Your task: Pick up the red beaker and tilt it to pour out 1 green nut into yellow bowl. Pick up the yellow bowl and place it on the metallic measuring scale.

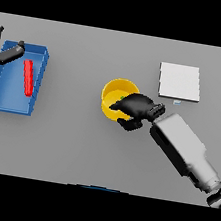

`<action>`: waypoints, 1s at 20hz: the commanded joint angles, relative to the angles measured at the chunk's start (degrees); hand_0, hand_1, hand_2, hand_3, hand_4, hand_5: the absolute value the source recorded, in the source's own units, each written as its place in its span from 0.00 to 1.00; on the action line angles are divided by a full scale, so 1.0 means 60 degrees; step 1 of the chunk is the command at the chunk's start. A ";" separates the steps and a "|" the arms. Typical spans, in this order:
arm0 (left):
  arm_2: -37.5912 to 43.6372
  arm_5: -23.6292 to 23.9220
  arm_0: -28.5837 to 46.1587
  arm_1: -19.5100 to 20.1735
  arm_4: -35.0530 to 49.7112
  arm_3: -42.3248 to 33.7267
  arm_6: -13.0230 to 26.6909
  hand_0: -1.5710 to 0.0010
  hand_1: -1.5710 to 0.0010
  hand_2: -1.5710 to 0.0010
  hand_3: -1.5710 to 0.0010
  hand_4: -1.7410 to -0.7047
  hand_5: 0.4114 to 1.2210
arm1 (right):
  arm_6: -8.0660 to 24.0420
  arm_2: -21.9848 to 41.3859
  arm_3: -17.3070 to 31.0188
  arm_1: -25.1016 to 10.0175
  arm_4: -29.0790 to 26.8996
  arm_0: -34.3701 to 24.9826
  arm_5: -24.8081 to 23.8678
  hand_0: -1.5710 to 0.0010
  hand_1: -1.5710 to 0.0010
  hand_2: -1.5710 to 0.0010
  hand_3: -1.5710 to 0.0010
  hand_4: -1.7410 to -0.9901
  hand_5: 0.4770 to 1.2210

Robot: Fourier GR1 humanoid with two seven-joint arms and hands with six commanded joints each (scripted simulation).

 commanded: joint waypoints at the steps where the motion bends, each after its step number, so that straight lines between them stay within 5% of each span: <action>1: 0.0055 -0.0053 -0.0026 0.0064 0.0051 -0.0018 0.0003 1.00 1.00 1.00 1.00 0.91 0.39 | -0.0021 -0.0065 -0.0101 -0.0108 -0.0082 -0.0016 0.0185 0.54 0.58 0.60 0.70 0.34 0.72; 3: 0.0033 -0.0019 -0.0107 -0.0026 0.0028 0.0043 0.0099 1.00 1.00 1.00 1.00 0.91 0.39 | 0.0039 -0.0024 -0.0135 -0.0151 -0.0192 -0.0048 0.0522 0.35 0.37 0.39 0.56 0.23 0.82; 6: 0.0001 0.0007 -0.0113 0.0002 0.0026 -0.0096 0.0227 1.00 1.00 1.00 1.00 0.91 0.39 | 0.0085 -0.0001 -0.0073 -0.0163 -0.0363 -0.0148 0.0771 0.18 0.19 0.20 0.35 0.12 0.91; 12: 0.0035 0.0115 -0.0135 0.0039 0.0009 -0.0190 0.0236 1.00 1.00 1.00 1.00 0.90 0.39 | 0.0190 -0.0079 -0.0283 -0.0313 -0.0569 -0.0207 0.0789 0.05 0.05 0.07 0.25 0.03 0.98; 20: -0.0001 0.0055 -0.0024 0.0136 0.0015 -0.0319 0.0215 1.00 1.00 1.00 1.00 0.91 0.38 | 0.0804 -0.0703 -0.2095 -0.1343 -0.1415 -0.0422 0.1702 0.01 0.01 0.03 0.14 0.02 1.00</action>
